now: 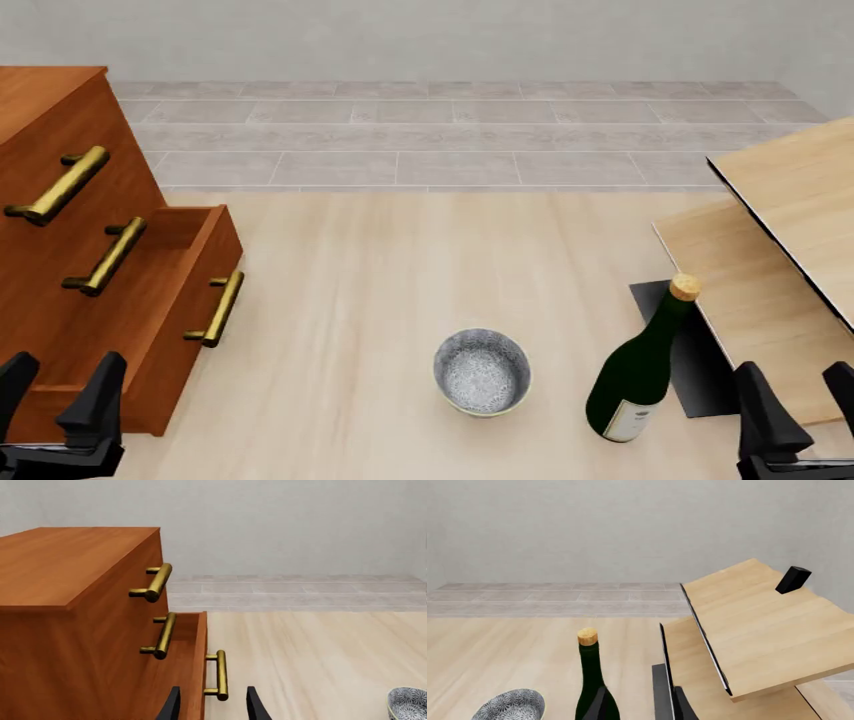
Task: Close the bottom drawer of the cabinet.
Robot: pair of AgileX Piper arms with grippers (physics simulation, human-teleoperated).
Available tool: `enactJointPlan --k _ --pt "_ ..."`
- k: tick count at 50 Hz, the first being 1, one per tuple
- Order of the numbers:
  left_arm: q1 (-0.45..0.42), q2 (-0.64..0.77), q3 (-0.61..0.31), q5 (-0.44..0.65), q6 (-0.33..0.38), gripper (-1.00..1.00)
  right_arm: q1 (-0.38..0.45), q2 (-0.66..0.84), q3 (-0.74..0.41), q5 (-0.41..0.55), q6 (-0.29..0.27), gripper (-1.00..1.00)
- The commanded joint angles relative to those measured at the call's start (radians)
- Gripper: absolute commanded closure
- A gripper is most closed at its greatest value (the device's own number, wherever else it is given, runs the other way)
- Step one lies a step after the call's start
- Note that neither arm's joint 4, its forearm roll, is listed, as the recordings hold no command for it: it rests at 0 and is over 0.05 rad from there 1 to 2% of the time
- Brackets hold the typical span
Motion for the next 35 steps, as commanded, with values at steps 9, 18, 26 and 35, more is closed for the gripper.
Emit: enactJointPlan --k 9,18,26,35 --pt "-0.01 -0.13 -0.014 0.091 -0.008 -1.0 -0.001 -0.002 -0.003 0.005 0.013 -1.0" --pt "-0.058 -0.116 -0.022 0.095 0.01 -1.0 -0.003 -0.004 -0.002 0.005 0.018 -1.0" --pt "-0.162 -0.025 -0.031 0.021 -0.01 -1.0 -0.004 -0.003 -0.004 0.007 0.022 -1.0" --pt "-0.281 0.15 -0.043 -0.125 -0.007 -1.0 -0.007 0.0 -0.003 0.004 0.024 -1.0"
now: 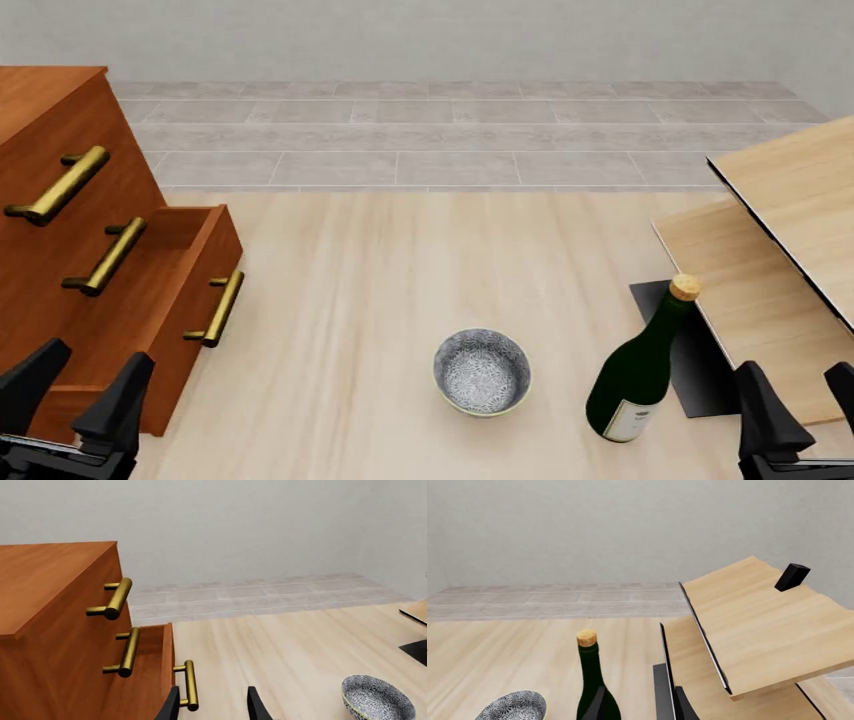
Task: Close the bottom drawer of the cabinet.
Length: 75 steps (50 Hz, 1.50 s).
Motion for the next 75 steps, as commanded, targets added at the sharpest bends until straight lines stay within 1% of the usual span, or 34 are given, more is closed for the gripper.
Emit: enactJointPlan --k 1,4,5,7,8,14,21,27,28,30,31,33,34,36,38,42,43,45,50,54,57,59,60,66,70,72,73,75 --pt "-0.116 0.166 -0.02 -0.127 -0.02 -1.0 -0.003 0.003 0.0 -0.001 0.004 -1.0" --pt "-0.144 0.204 -0.033 -0.145 -0.035 -1.0 -0.003 0.004 -0.001 -0.001 0.005 -1.0" --pt "-0.159 0.241 -0.033 -0.165 -0.029 -1.0 -0.003 0.004 0.0 -0.002 0.006 -1.0" --pt "-0.161 0.251 -0.032 -0.175 -0.028 -1.0 -0.003 0.005 0.001 -0.003 0.006 -1.0" --pt "-0.182 0.266 -0.031 -0.188 -0.036 -1.0 -0.004 0.007 0.0 -0.004 0.007 -1.0" --pt "-0.21 0.316 -0.033 -0.215 -0.056 -1.0 -0.004 0.012 0.0 -0.008 0.009 -1.0" --pt "-0.237 0.386 -0.037 -0.259 -0.107 -1.0 -0.003 0.016 0.0 -0.011 0.011 -1.0" --pt "-0.253 0.441 -0.047 -0.286 -0.131 -1.0 -0.001 0.015 -0.001 -0.008 0.012 -1.0" --pt "-0.26 0.468 -0.047 -0.304 -0.153 -1.0 -0.001 0.015 0.0 -0.009 0.011 -1.0" --pt "-0.263 0.482 -0.051 -0.312 -0.154 -1.0 0.0 0.017 -0.001 -0.01 0.01 -1.0" --pt "-0.27 0.509 -0.054 -0.325 -0.18 -1.0 0.001 0.018 -0.001 -0.01 0.009 -1.0" --pt "-0.275 0.522 -0.052 -0.339 -0.17 -1.0 0.001 0.018 0.0 -0.011 0.009 -1.0" --pt "-0.284 0.543 -0.052 -0.349 -0.192 -1.0 0.001 0.017 0.001 -0.01 0.009 -1.0" --pt "-0.286 0.55 -0.052 -0.354 -0.193 -1.0 0.001 0.016 0.0 -0.008 0.009 -1.0" --pt "-0.298 0.59 -0.046 -0.386 -0.209 -1.0 0.001 0.018 0.0 -0.01 0.008 -1.0" --pt "-0.313 0.628 -0.037 -0.422 -0.215 -1.0 0.002 0.017 -0.001 -0.008 0.007 -1.0" --pt "-0.317 0.646 -0.032 -0.439 -0.228 -1.0 0.003 0.016 0.001 -0.008 0.006 -1.0" --pt "-0.324 0.672 -0.025 -0.467 -0.226 -1.0 0.003 0.016 0.0 -0.009 0.005 -1.0" --pt "-0.35 0.74 -0.006 -0.534 -0.264 -1.0 0.001 0.013 -0.002 -0.004 0.005 -1.0" --pt "-0.357 0.768 0.003 -0.559 -0.279 -1.0 0.0 0.009 -0.001 -0.002 0.004 -1.0" --pt "-0.364 0.818 0.02 -0.616 -0.3 -1.0 0.0 0.011 -0.003 -0.001 0.004 -1.0" --pt "-0.366 0.835 0.026 -0.634 -0.304 -1.0 0.0 0.009 -0.001 -0.001 0.004 -1.0" --pt "-0.371 0.864 0.028 -0.655 -0.325 -1.0 0.001 0.008 -0.001 -0.001 0.004 -1.0" --pt "-0.369 0.951 0.037 -0.731 -0.349 -1.0 -0.002 0.007 0.0 -0.002 0.004 -1.0" --pt "-0.359 0.997 0.037 -0.767 -0.384 -1.0 -0.004 0.008 -0.002 -0.001 0.005 -1.0" --pt "-0.355 1.025 0.036 -0.79 -0.387 -1.0 -0.004 0.006 -0.001 -0.001 0.005 -1.0" --pt "-0.353 1.05 0.036 -0.81 -0.402 -1.0 -0.005 0.006 -0.002 0.0 0.005 -1.0" --pt "-0.353 1.055 0.036 -0.816 -0.403 -1.0 -0.005 0.007 -0.003 0.0 0.005 -1.0"
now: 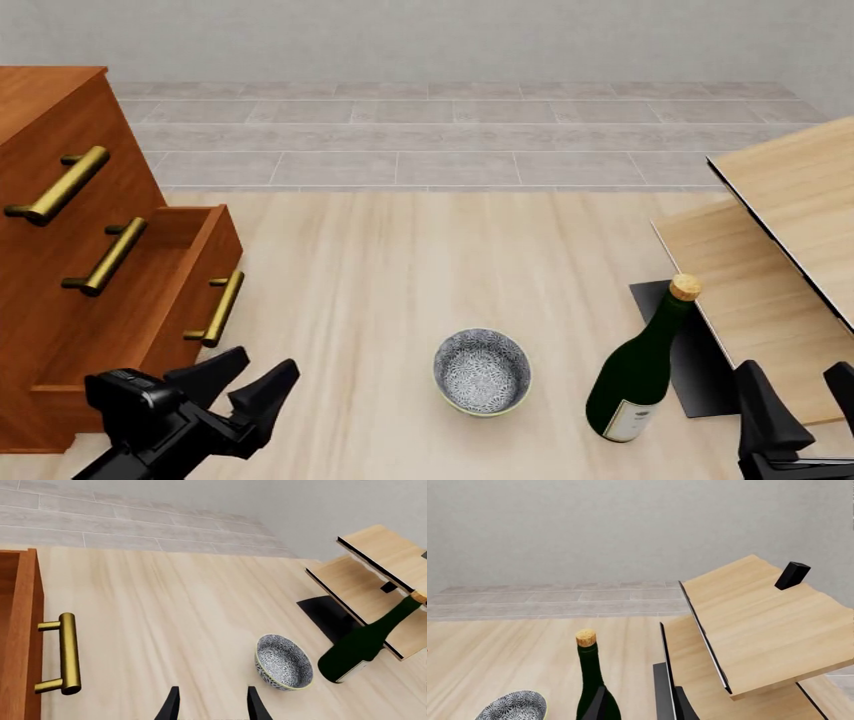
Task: Close the bottom drawer of the cabinet.
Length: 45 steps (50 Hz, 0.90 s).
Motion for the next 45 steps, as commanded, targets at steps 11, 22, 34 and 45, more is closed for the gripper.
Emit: enactJointPlan --k 11,22,34,45 --pt "0.028 0.298 0.01 -0.251 -0.115 -1.0 -0.006 -0.003 -0.001 0.002 0.003 -1.0" --pt "0.059 0.473 0.01 -0.397 -0.148 -1.0 -0.007 0.0 -0.004 0.004 0.004 -1.0" --pt "0.086 0.519 0.01 -0.421 -0.161 -1.0 -0.006 0.007 0.001 -0.005 0.004 -1.0" --pt "0.131 0.506 0.01 -0.42 -0.109 -1.0 -0.006 0.008 -0.001 -0.005 0.007 -1.0"
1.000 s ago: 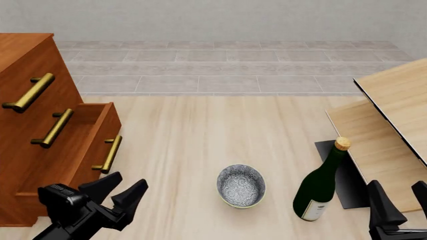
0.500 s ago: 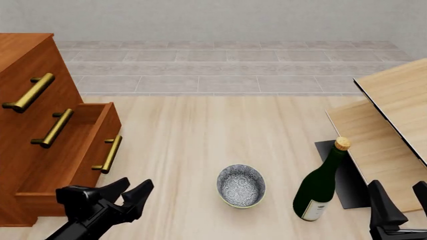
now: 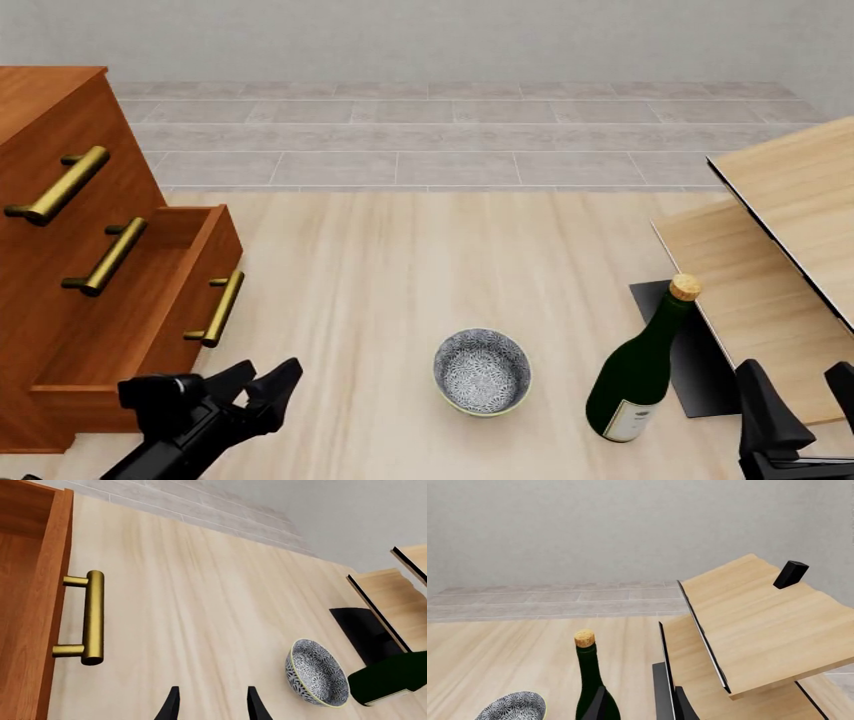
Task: Close the bottom drawer of the cabinet.
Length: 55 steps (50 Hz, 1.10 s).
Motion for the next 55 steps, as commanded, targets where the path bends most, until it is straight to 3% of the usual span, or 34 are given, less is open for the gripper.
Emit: enactJointPlan --k 1,55 --pt "0.044 0.012 0.0 -0.017 0.038 -1.0 0.0 0.002 0.0 -0.002 0.003 -1.0" --pt "0.268 0.101 -0.01 -0.015 0.163 -1.0 0.001 0.002 0.001 -0.003 0.003 -1.0"
